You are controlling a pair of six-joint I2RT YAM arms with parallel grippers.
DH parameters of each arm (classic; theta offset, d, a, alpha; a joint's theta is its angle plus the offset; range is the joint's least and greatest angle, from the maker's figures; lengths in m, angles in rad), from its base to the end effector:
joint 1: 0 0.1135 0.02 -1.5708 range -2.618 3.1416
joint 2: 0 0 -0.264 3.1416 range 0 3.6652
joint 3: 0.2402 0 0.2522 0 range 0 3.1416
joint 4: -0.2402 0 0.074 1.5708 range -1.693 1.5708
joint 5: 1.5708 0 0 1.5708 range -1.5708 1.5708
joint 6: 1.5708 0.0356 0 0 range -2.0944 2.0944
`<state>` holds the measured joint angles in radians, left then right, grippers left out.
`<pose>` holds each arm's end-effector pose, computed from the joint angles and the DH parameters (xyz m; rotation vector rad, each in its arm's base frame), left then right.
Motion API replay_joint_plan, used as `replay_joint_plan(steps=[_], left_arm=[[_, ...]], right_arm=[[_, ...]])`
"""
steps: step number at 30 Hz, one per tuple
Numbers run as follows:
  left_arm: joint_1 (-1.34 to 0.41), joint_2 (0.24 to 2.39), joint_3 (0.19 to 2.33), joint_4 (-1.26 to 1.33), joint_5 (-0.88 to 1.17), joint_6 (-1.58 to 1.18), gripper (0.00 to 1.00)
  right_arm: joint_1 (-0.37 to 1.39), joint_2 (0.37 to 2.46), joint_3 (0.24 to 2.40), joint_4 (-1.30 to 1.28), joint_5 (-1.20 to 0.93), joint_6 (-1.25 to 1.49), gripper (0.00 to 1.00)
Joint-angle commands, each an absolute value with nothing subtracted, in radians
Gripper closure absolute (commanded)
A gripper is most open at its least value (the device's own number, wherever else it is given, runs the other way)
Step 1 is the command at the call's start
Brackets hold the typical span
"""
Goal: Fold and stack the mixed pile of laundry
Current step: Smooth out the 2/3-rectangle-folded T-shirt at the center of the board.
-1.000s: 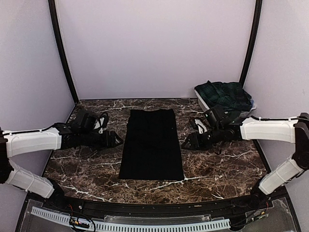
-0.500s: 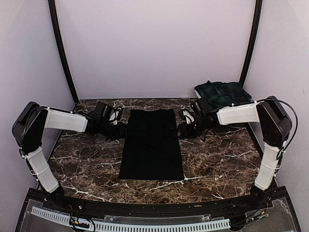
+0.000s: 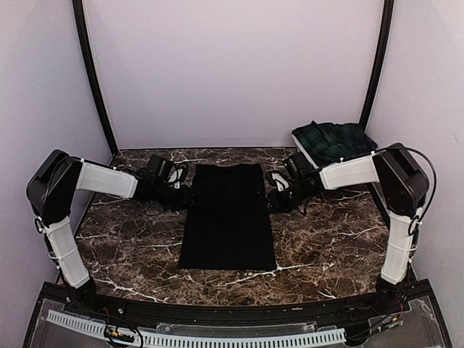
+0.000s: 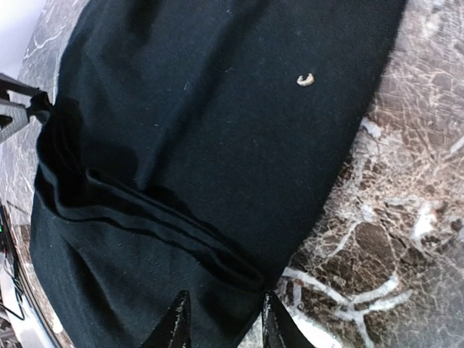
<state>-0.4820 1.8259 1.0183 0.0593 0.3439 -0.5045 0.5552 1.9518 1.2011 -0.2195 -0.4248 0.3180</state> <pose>0.3295 -0.1859 0.1603 0.1567 2.4324 -0.8737 0.3308 0.2224 0.1475 -0.4880 2.6037 0.8626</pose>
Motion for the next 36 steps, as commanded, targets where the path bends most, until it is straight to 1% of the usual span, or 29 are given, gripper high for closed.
replay_joint_plan(steps=[1,4,7,8,9,10,11,12,13,14,16,18,32,36], left_arm=[[-0.479,1.843,1.05,0.074,0.353,-0.488,0.52],[-0.48,1.86,1.06,0.075,0.358,-0.488,0.53],[-0.479,1.863,1.064,0.076,0.363,-0.488,0.59],[-0.479,1.859,1.063,0.075,0.365,-0.49,0.64],[-0.479,1.857,1.061,0.072,0.366,-0.49,0.67],[-0.479,1.849,1.059,0.071,0.366,-0.493,0.72],[-0.48,1.845,1.052,0.071,0.364,-0.493,0.75],[-0.479,1.834,1.048,0.071,0.354,-0.495,0.81],[-0.479,1.827,1.04,0.07,0.347,-0.496,0.84],[-0.479,1.813,1.035,0.07,0.336,-0.496,0.91],[-0.479,1.788,1.017,0.067,0.316,-0.496,0.98],[-0.478,1.768,1.007,0.061,0.292,-0.496,1.0],[-0.468,1.778,0.978,0.047,0.2,-0.502,1.0],[-0.468,1.804,0.982,0.059,0.204,-0.504,1.0]], right_arm=[[0.551,1.973,1.222,-0.185,-0.446,0.308,0.74],[0.551,1.978,1.234,-0.186,-0.448,0.303,0.82],[0.551,1.978,1.242,-0.191,-0.451,0.302,0.92],[0.551,1.974,1.241,-0.19,-0.451,0.302,0.95],[0.551,1.971,1.24,-0.187,-0.452,0.303,0.97],[0.55,1.968,1.238,-0.186,-0.453,0.306,1.0],[0.55,1.963,1.236,-0.183,-0.453,0.307,1.0],[0.551,1.959,1.232,-0.181,-0.452,0.308,1.0],[0.551,1.953,1.229,-0.179,-0.452,0.308,1.0],[0.55,1.946,1.223,-0.173,-0.448,0.308,1.0],[0.551,1.931,1.21,-0.166,-0.437,0.309,1.0],[0.551,1.917,1.195,-0.154,-0.421,0.308,1.0],[0.551,1.86,1.071,0.045,-0.354,0.317,1.0],[0.551,1.901,1.09,0.055,-0.349,0.306,1.0]])
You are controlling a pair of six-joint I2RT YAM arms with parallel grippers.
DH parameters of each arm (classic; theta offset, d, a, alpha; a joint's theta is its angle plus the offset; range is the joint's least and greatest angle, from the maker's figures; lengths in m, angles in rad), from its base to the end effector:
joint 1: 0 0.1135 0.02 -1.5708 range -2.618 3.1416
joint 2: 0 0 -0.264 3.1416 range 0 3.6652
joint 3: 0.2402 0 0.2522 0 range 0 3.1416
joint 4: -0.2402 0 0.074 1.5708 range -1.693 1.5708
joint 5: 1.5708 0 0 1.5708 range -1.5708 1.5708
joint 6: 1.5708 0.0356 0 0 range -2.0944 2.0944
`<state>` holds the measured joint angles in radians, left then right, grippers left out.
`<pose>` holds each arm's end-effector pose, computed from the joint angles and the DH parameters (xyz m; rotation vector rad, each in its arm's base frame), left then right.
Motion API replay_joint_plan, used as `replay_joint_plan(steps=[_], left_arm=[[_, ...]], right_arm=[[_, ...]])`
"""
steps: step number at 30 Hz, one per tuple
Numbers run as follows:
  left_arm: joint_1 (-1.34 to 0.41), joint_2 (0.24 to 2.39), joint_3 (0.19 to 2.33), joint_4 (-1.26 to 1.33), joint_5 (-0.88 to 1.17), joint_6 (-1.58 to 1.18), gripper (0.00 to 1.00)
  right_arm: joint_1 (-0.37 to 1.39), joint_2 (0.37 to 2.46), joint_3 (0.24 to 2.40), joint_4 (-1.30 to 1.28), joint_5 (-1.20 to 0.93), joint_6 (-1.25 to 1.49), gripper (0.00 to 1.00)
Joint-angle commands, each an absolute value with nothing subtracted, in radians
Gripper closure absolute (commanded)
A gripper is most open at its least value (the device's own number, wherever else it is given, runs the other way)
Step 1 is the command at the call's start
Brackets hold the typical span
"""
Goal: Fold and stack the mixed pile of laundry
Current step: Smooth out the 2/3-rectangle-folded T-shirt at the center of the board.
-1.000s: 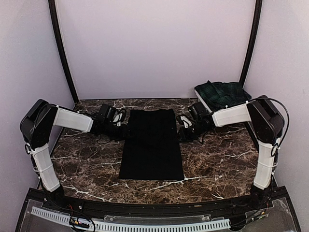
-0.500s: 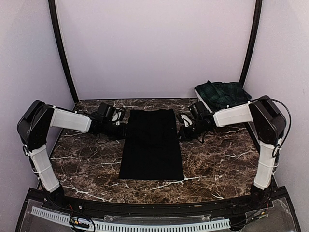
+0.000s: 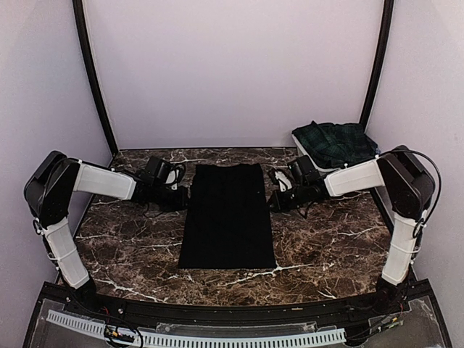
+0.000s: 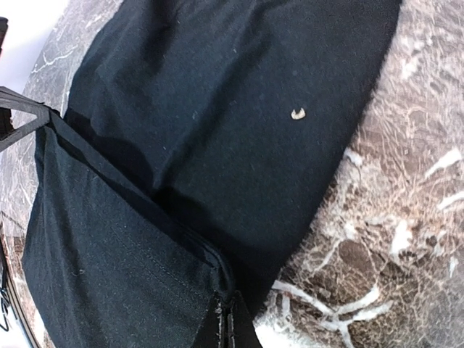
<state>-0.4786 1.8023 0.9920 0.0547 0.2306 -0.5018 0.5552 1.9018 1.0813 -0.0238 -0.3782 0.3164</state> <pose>0.3264 -0.1785 0.1598 0.0931 2.4249 -0.7403 0.3227 0.2156 0.1448 -0.4802 2.4702 0.8382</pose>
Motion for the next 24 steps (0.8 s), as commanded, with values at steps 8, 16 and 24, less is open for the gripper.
replay_joint_plan(steps=[8,16,24], left_arm=[[-0.468,1.843,0.986,0.063,0.176,-0.517,0.99],[-0.468,1.694,0.959,0.04,0.187,-0.512,0.41],[-0.476,1.502,0.888,0.181,0.491,-0.546,0.01]], right_arm=[[0.551,1.973,1.131,0.048,-0.304,0.294,1.0],[0.551,1.858,1.157,-0.086,-0.302,0.281,0.39],[0.552,1.665,1.11,-0.055,-0.525,0.368,0.14]])
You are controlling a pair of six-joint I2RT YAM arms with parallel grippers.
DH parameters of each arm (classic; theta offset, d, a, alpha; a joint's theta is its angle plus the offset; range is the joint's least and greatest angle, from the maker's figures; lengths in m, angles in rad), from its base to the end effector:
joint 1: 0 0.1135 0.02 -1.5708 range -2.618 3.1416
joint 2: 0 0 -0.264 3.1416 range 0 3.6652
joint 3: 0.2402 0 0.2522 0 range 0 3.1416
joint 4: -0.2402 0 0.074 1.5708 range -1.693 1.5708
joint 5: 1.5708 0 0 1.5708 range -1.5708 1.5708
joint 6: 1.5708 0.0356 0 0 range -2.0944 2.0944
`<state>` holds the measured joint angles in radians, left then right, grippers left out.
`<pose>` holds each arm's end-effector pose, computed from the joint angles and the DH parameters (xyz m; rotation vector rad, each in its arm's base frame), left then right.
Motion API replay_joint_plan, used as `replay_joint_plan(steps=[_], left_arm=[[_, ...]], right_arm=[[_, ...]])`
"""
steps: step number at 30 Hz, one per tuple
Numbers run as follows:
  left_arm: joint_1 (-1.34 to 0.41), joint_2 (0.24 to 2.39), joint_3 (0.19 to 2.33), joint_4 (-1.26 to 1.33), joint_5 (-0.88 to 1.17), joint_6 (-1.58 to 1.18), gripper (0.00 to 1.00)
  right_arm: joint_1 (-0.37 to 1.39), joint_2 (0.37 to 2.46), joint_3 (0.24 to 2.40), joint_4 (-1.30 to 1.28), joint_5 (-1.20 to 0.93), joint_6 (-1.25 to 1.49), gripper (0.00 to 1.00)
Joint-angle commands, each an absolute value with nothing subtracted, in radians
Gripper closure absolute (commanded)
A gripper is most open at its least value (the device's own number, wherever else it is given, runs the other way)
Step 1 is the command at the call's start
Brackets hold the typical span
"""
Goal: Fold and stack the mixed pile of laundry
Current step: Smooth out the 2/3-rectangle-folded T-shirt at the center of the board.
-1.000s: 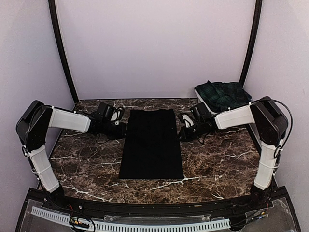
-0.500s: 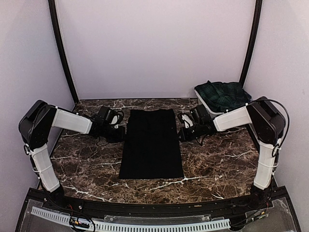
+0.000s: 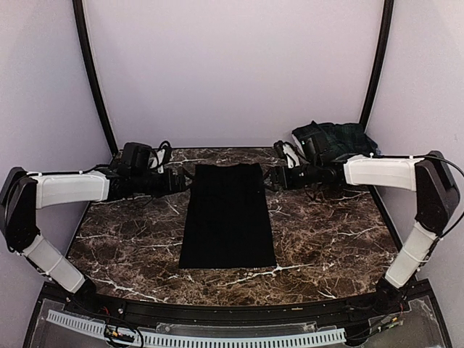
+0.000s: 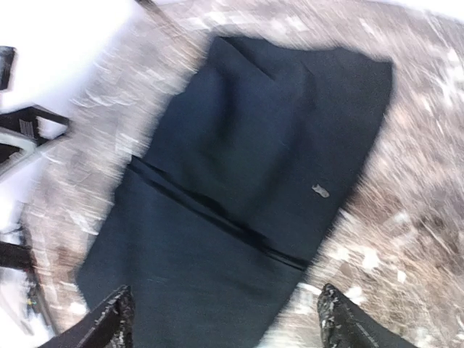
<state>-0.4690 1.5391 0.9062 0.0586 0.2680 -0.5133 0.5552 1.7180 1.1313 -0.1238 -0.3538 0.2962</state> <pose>0.2951 -0.1601 0.2220 0.1147 2.2448 -0.8417 0.3142 0.2094 0.2190 -0.4979 2.3209 0.8334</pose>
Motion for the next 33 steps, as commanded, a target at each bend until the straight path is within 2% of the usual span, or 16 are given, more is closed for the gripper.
replay_joint_plan(steps=[1,4,7,16,21,27,30,33], left_arm=[[-0.477,1.524,0.886,0.216,0.531,-0.581,0.01],[-0.492,1.592,0.895,0.396,0.67,-0.659,0.01],[-0.511,1.691,0.926,0.476,0.722,-0.699,0.01],[-0.504,1.911,0.948,0.56,0.721,-0.737,0.01],[-0.467,1.976,0.923,0.58,0.706,-0.755,0.01],[-0.424,1.987,0.882,0.583,0.708,-0.758,0.01],[-0.403,1.918,0.862,0.556,0.698,-0.724,0.01],[-0.4,1.795,0.863,0.421,0.646,-0.653,0.01]], right_arm=[[0.553,1.667,1.101,-0.015,-0.584,0.406,0.09],[0.578,1.706,1.1,0.117,-0.687,0.518,0.07],[0.617,1.788,1.136,0.194,-0.753,0.576,0.07],[0.6,2.033,1.161,0.324,-0.817,0.629,0.07],[0.557,2.088,1.144,0.305,-0.803,0.617,0.07],[0.513,2.072,1.072,0.3,-0.805,0.603,0.08],[0.512,2.001,1.038,0.284,-0.788,0.573,0.09],[0.512,1.893,1.014,0.244,-0.762,0.538,0.09]])
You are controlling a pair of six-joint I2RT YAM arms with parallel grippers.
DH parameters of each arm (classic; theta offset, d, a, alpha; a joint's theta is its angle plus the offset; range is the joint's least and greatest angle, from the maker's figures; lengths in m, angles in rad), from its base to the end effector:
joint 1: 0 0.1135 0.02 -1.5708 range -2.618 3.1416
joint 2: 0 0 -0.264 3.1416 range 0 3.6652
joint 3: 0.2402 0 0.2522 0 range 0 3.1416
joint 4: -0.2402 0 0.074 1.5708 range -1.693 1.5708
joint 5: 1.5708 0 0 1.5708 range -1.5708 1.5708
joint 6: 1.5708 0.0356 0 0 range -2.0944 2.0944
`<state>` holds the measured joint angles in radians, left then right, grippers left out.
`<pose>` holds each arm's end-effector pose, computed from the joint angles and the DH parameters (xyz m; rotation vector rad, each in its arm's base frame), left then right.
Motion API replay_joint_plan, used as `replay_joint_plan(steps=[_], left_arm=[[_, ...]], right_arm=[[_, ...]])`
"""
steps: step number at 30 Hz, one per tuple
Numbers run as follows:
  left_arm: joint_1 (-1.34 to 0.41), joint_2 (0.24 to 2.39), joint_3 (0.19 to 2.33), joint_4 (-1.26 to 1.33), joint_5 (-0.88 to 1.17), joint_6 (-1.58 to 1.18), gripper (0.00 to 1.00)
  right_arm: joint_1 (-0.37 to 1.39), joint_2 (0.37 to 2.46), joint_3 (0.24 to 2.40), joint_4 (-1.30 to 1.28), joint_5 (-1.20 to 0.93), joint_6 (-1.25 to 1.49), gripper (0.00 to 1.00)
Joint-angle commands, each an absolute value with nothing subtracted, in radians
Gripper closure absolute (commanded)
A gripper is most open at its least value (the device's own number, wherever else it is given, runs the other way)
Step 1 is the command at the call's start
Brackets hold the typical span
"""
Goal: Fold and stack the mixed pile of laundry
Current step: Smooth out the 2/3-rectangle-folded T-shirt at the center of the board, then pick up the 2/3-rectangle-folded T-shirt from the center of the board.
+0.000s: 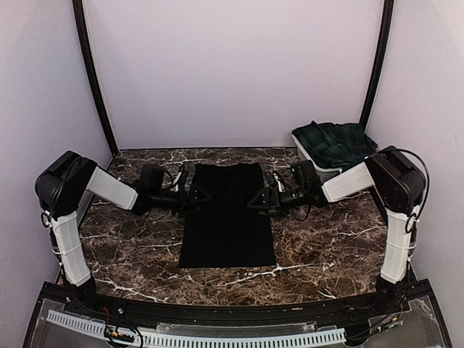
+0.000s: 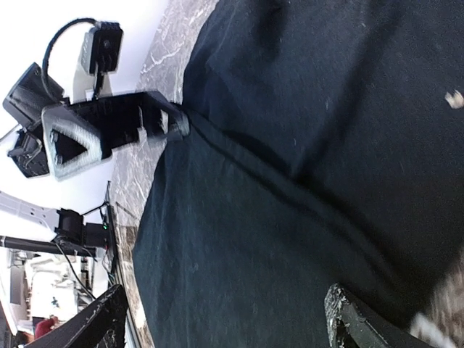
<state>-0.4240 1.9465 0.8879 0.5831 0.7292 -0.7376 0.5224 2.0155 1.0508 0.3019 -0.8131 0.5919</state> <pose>0.3353 -0.1774 0.1289 0.1610 2.2360 -1.4273 0.3338 0.2220 0.1241 -0.4146 2.3821 1.4752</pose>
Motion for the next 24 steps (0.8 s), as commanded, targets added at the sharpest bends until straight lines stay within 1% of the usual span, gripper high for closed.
replay_joint_plan(steps=[1,6,9,10,12,13,16,18,21,24], left_arm=[[-0.396,1.766,0.861,0.388,0.609,-0.62,0.01],[-0.391,1.519,0.81,0.19,0.494,-0.581,0.01],[-0.415,1.412,0.734,0.097,0.442,-0.577,0.02],[-0.448,1.363,0.699,0.081,0.403,-0.574,0.03],[-0.509,1.313,0.661,0.01,0.339,-0.588,0.08],[-0.531,1.288,0.648,-0.035,0.323,-0.597,0.12],[-0.632,1.225,0.556,-0.073,0.272,-0.684,0.2],[-0.688,1.172,0.505,-0.098,0.248,-0.75,0.29],[-0.751,1.084,0.462,-0.162,0.19,-0.822,0.35],[-0.772,1.022,0.422,-0.22,0.174,-0.864,0.45]], right_arm=[[0.512,1.853,1.006,0.222,-0.751,0.526,0.09],[0.532,1.639,0.933,0.093,-0.693,0.467,0.12],[0.6,1.551,0.879,-0.003,-0.631,0.431,0.15],[0.626,1.529,0.863,-0.037,-0.603,0.423,0.16],[0.669,1.49,0.824,-0.078,-0.563,0.433,0.18],[0.687,1.47,0.803,-0.094,-0.548,0.443,0.19],[0.728,1.413,0.741,-0.143,-0.502,0.472,0.22],[0.751,1.38,0.696,-0.163,-0.485,0.508,0.26],[0.79,1.331,0.636,-0.177,-0.449,0.554,0.3],[0.802,1.324,0.587,-0.163,-0.436,0.589,0.38]])
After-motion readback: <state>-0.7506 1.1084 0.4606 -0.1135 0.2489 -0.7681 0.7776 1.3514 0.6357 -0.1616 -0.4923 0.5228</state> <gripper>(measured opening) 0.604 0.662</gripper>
